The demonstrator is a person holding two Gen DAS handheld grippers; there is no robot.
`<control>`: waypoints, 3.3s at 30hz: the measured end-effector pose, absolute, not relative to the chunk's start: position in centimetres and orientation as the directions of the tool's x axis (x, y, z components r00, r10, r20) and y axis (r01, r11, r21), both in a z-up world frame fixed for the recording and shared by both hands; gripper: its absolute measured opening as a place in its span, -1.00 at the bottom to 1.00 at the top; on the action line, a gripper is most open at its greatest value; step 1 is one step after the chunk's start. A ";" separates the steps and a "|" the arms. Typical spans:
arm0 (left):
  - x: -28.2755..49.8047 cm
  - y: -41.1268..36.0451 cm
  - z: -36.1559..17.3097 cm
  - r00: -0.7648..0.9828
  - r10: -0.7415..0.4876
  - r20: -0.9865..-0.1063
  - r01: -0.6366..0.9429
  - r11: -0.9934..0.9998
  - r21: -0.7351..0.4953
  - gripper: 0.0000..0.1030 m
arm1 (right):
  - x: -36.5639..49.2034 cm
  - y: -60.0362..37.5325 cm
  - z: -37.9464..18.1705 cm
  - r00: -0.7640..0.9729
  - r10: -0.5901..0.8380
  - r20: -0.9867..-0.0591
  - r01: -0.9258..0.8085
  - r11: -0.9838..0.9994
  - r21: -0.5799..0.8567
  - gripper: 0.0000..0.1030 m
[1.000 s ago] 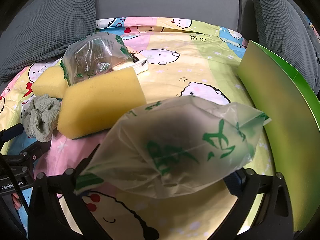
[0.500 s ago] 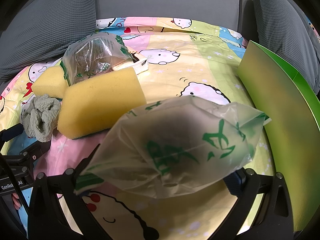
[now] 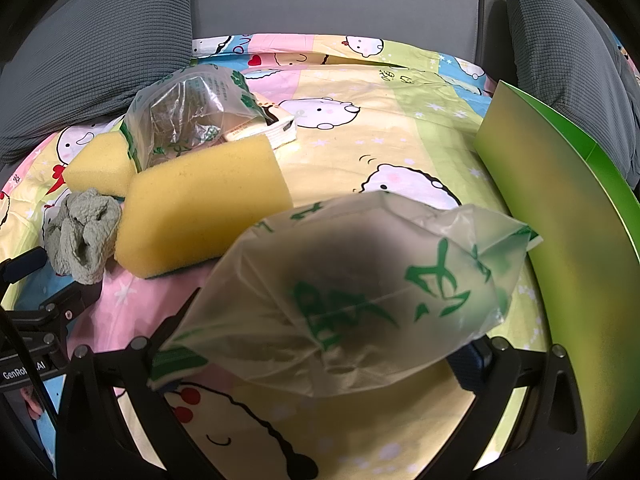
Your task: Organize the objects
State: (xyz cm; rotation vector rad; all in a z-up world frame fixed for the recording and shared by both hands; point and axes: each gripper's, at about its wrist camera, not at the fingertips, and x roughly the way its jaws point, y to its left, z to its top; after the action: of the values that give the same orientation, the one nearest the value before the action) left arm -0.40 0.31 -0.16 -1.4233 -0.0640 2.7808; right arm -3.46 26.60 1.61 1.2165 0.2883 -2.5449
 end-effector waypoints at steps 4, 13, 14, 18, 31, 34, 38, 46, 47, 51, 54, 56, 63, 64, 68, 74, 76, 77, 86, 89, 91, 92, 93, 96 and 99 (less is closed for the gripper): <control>-0.1 -0.1 0.1 -0.573 0.040 -0.819 -0.001 -0.999 -0.048 1.00 | -3.5 26.6 1.6 -0.594 -0.186 -0.783 0.356 -0.933 -0.049 0.98; 0.5 -3.0 2.5 -0.528 0.157 -0.835 0.043 -0.977 -0.211 1.00 | -3.1 26.2 1.6 -0.599 -0.181 -0.780 0.353 -0.934 -0.054 0.98; 0.6 -3.7 2.9 -0.540 0.167 -0.825 0.068 -0.968 -0.241 1.00 | -3.0 26.1 1.7 -0.596 -0.179 -0.783 0.352 -0.935 -0.054 0.98; 1.1 -6.3 3.4 -0.568 0.195 -0.800 0.156 -0.929 -0.337 1.00 | -3.4 25.7 1.8 -0.588 -0.166 -0.792 0.339 -0.939 -0.054 0.98; 1.0 -8.6 3.8 -0.575 0.216 -0.789 0.195 -0.900 -0.389 1.00 | -1.7 31.0 12.0 -0.634 -0.406 -0.658 0.303 -0.913 0.272 0.84; 0.8 -8.4 3.9 -0.583 0.254 -0.772 0.176 -0.888 -0.425 1.00 | -1.6 31.1 12.5 -0.596 -0.507 -0.623 0.308 -0.861 0.405 0.79; 0.3 -7.7 3.8 -0.586 0.275 -0.762 0.155 -0.885 -0.438 1.00 | -1.3 28.6 12.6 -0.543 -0.569 -0.618 0.325 -0.821 0.470 0.29; -0.8 -6.1 2.6 -0.547 0.321 -0.773 0.109 -0.888 -0.446 0.76 | -2.3 20.5 8.5 -0.387 -0.530 -0.755 0.331 -0.844 0.423 -0.07; -1.0 -6.0 2.1 -0.532 0.332 -0.779 0.107 -0.886 -0.451 0.63 | -2.6 19.9 7.7 -0.367 -0.519 -0.772 0.313 -0.850 0.423 -0.08; -1.3 -5.5 1.7 -0.537 0.318 -0.781 0.084 -0.901 -0.425 0.51 | -3.2 19.0 6.5 -0.313 -0.551 -0.773 0.311 -0.829 0.465 -0.11; -1.3 -5.2 1.7 -0.537 0.292 -0.791 0.069 -0.920 -0.386 0.05 | -3.4 18.4 5.7 -0.285 -0.556 -0.781 0.314 -0.824 0.471 -0.09; -1.4 -5.3 1.5 -0.536 0.306 -0.787 0.061 -0.915 -0.398 -0.07 | -3.7 17.9 4.6 -0.257 -0.557 -0.790 0.306 -0.822 0.480 -0.09; -1.5 -4.4 1.5 -0.526 0.377 -0.762 -0.009 -0.899 -0.438 -0.50 | -4.5 17.7 2.0 -0.190 -0.604 -0.774 0.257 -0.791 0.555 -0.56; -1.4 -4.2 1.7 -0.532 0.364 -0.765 -0.011 -0.906 -0.424 -0.51 | -4.4 17.8 2.0 -0.177 -0.629 -0.757 0.258 -0.772 0.581 -0.70; -0.7 -3.3 3.2 -0.567 0.338 -0.751 -0.044 -0.923 -0.383 -0.53 | -3.7 18.3 3.4 -0.197 -0.653 -0.732 0.290 -0.752 0.592 -0.75; 1.8 -1.4 8.1 -0.666 0.355 -0.656 -0.156 -0.926 -0.343 -0.54 | -1.2 21.1 8.1 -0.310 -0.688 -0.657 0.359 -0.724 0.589 -0.75; 2.8 -0.6 9.9 -0.702 0.364 -0.612 -0.187 -0.923 -0.335 -0.54 | 0.2 22.5 10.3 -0.366 -0.686 -0.629 0.372 -0.727 0.577 -0.75; 3.3 -0.2 10.8 -0.718 0.369 -0.590 -0.201 -0.921 -0.332 -0.54 | 0.9 23.2 11.6 -0.396 -0.684 -0.613 0.380 -0.730 0.568 -0.75; 7.5 4.7 17.1 -0.795 0.465 -0.390 -0.372 -0.881 -0.293 -0.53 | 5.2 29.4 18.6 -0.589 -0.647 -0.484 0.434 -0.758 0.487 -0.73; 8.1 7.6 18.1 -0.787 0.503 -0.357 -0.429 -0.862 -0.270 -0.53 | 5.6 32.2 19.7 -0.637 -0.624 -0.452 0.420 -0.773 0.475 -0.73; 8.1 9.5 18.4 -0.775 0.526 -0.350 -0.458 -0.850 -0.261 -0.53 | 5.6 34.6 19.9 -0.667 -0.604 -0.436 0.395 -0.783 0.480 -0.72; 8.0 10.6 18.5 -0.766 0.541 -0.349 -0.474 -0.841 -0.261 -0.53 | 5.5 35.5 19.9 -0.679 -0.593 -0.432 0.381 -0.788 0.484 -0.71; 7.9 11.2 18.5 -0.757 0.552 -0.349 -0.486 -0.833 -0.264 -0.53 | 5.4 36.2 19.9 -0.688 -0.586 -0.429 0.369 -0.791 0.488 -0.71; 7.6 14.1 18.3 -0.729 0.584 -0.357 -0.525 -0.812 -0.256 -0.53 | 5.0 39.4 19.5 -0.715 -0.553 -0.428 0.321 -0.803 0.502 -0.70; 7.2 16.8 17.7 -0.697 0.609 -0.380 -0.554 -0.793 -0.254 -0.53 | 4.9 41.8 18.8 -0.728 -0.529 -0.437 0.272 -0.807 0.525 -0.70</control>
State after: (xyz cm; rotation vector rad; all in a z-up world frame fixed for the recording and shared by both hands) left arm 7.20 16.82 17.74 -0.5988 -0.1582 2.4200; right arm 4.90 41.77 18.83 0.8153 -0.6026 -2.4968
